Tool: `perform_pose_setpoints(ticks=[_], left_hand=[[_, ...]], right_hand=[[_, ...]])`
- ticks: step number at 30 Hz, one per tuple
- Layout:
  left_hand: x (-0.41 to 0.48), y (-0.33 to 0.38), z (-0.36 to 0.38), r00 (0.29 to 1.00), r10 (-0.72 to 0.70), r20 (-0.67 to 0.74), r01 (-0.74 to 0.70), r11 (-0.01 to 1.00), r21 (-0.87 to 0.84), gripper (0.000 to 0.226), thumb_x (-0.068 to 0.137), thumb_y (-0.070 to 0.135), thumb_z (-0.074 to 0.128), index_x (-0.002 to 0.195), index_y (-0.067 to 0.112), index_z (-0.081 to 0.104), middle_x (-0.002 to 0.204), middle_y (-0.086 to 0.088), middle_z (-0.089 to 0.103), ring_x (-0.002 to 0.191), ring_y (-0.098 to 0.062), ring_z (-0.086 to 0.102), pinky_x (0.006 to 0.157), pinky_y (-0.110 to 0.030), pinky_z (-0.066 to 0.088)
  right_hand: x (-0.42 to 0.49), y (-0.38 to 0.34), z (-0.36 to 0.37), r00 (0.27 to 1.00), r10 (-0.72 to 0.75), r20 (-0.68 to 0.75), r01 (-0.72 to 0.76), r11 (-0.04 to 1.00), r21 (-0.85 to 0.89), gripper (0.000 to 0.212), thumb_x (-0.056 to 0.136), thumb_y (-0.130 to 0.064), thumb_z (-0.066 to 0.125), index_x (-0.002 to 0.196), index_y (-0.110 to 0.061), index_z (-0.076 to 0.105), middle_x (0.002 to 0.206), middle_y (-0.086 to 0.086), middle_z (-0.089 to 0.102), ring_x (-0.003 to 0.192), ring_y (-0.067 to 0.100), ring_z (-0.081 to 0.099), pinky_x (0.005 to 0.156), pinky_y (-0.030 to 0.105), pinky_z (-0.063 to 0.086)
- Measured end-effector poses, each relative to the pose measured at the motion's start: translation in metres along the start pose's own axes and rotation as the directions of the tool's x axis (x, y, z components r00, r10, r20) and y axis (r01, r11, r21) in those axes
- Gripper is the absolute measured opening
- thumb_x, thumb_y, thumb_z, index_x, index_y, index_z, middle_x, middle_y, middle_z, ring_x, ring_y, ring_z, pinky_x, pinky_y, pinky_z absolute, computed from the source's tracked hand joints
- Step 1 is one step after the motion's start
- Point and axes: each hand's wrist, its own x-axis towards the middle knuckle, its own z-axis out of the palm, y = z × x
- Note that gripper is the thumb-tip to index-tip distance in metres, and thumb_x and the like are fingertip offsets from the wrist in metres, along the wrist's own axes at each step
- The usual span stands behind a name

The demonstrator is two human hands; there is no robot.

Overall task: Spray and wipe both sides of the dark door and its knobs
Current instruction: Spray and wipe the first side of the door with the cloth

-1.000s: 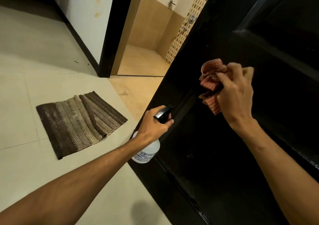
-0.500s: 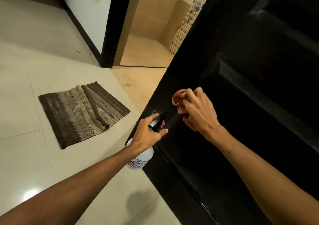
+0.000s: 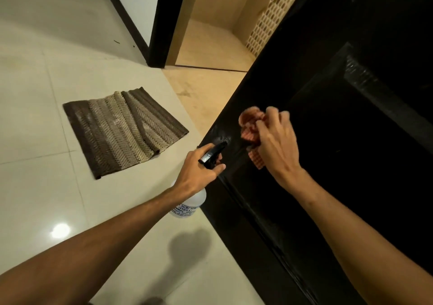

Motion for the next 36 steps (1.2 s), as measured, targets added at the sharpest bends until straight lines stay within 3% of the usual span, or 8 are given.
perform_pose_setpoints(ticks=[4, 8, 14, 20, 25, 29, 32, 36], left_hand=[[-0.004, -0.024, 0.002, 0.999, -0.045, 0.006, 0.044, 0.999, 0.024, 0.022, 0.084, 0.015, 0.084, 0.096, 0.023, 0.068, 0.090, 0.006, 0.072, 0.088, -0.003, 0.069, 0.083, -0.015, 0.053], [-0.002, -0.034, 0.005, 0.993, -0.115, 0.005, 0.114, 0.993, 0.043, 0.057, 0.076, 0.042, 0.083, 0.123, 0.014, 0.067, 0.116, -0.005, 0.071, 0.113, -0.016, 0.067, 0.101, -0.034, 0.057], [-0.001, -0.042, -0.011, 0.994, -0.104, -0.017, 0.103, 0.994, -0.025, 0.024, 0.086, 0.009, 0.082, 0.104, 0.016, 0.069, 0.089, 0.010, 0.072, 0.087, 0.001, 0.069, 0.081, -0.010, 0.051], [-0.018, -0.062, -0.005, 0.994, -0.110, -0.015, 0.110, 0.994, -0.024, 0.026, 0.083, 0.010, 0.084, 0.104, 0.019, 0.071, 0.092, 0.004, 0.075, 0.093, -0.011, 0.072, 0.091, -0.030, 0.058], [-0.007, -0.072, -0.018, 0.993, -0.114, -0.014, 0.114, 0.993, -0.017, 0.027, 0.083, 0.011, 0.084, 0.105, 0.019, 0.071, 0.092, 0.004, 0.074, 0.091, -0.013, 0.072, 0.088, -0.029, 0.058], [-0.008, -0.075, -0.011, 0.994, -0.110, -0.013, 0.110, 0.994, -0.001, 0.025, 0.084, 0.010, 0.084, 0.103, 0.021, 0.070, 0.092, 0.005, 0.073, 0.092, -0.009, 0.071, 0.087, -0.021, 0.056], [-0.008, -0.077, -0.006, 0.996, -0.086, -0.007, 0.086, 0.996, 0.001, 0.024, 0.084, 0.009, 0.084, 0.102, 0.018, 0.071, 0.089, 0.006, 0.072, 0.087, -0.005, 0.069, 0.079, -0.015, 0.053], [-0.005, -0.077, -0.013, 0.997, -0.071, -0.009, 0.071, 0.997, 0.024, 0.023, 0.084, 0.009, 0.083, 0.101, 0.018, 0.071, 0.088, 0.006, 0.072, 0.088, -0.009, 0.070, 0.082, -0.016, 0.054]], right_hand=[[-0.019, -0.025, 0.033, 0.989, -0.139, 0.054, 0.138, 0.990, 0.027, 0.047, 0.085, -0.030, 0.076, 0.121, -0.003, 0.065, 0.131, 0.018, 0.048, 0.105, 0.033, 0.048, 0.085, 0.041, 0.052], [-0.046, -0.058, 0.067, 0.914, -0.287, 0.286, 0.279, 0.958, 0.067, 0.044, 0.082, -0.040, 0.079, 0.111, -0.007, 0.073, 0.124, 0.011, 0.051, 0.100, 0.027, 0.044, 0.079, 0.037, 0.048], [-0.021, -0.050, 0.061, 0.992, -0.117, 0.036, 0.113, 0.989, 0.092, 0.025, 0.080, -0.015, 0.076, 0.100, -0.003, 0.071, 0.118, 0.015, 0.054, 0.096, 0.030, 0.048, 0.074, 0.039, 0.048], [-0.090, -0.116, 0.126, 0.854, -0.352, 0.383, 0.298, 0.934, 0.194, 0.056, 0.063, -0.032, 0.093, 0.111, -0.011, 0.075, 0.119, 0.008, 0.049, 0.098, 0.026, 0.039, 0.074, 0.036, 0.045], [-0.047, -0.110, 0.110, 0.944, -0.235, 0.231, 0.195, 0.964, 0.181, 0.038, 0.080, -0.034, 0.078, 0.104, -0.004, 0.075, 0.114, 0.010, 0.055, 0.097, 0.026, 0.043, 0.074, 0.037, 0.046], [-0.068, -0.114, 0.122, 0.904, -0.335, 0.265, 0.293, 0.938, 0.185, 0.037, 0.073, -0.026, 0.086, 0.103, -0.008, 0.077, 0.116, 0.009, 0.043, 0.097, 0.026, 0.041, 0.073, 0.036, 0.044], [-0.090, -0.132, 0.138, 0.849, -0.365, 0.383, 0.280, 0.924, 0.259, 0.049, 0.061, -0.029, 0.095, 0.103, -0.011, 0.076, 0.106, 0.006, 0.054, 0.091, 0.024, 0.044, 0.070, 0.034, 0.044], [-0.082, -0.110, 0.124, 0.903, -0.304, 0.304, 0.242, 0.944, 0.224, 0.034, 0.081, -0.027, 0.081, 0.107, -0.007, 0.075, 0.120, 0.010, 0.056, 0.101, 0.026, 0.049, 0.081, 0.037, 0.047]])
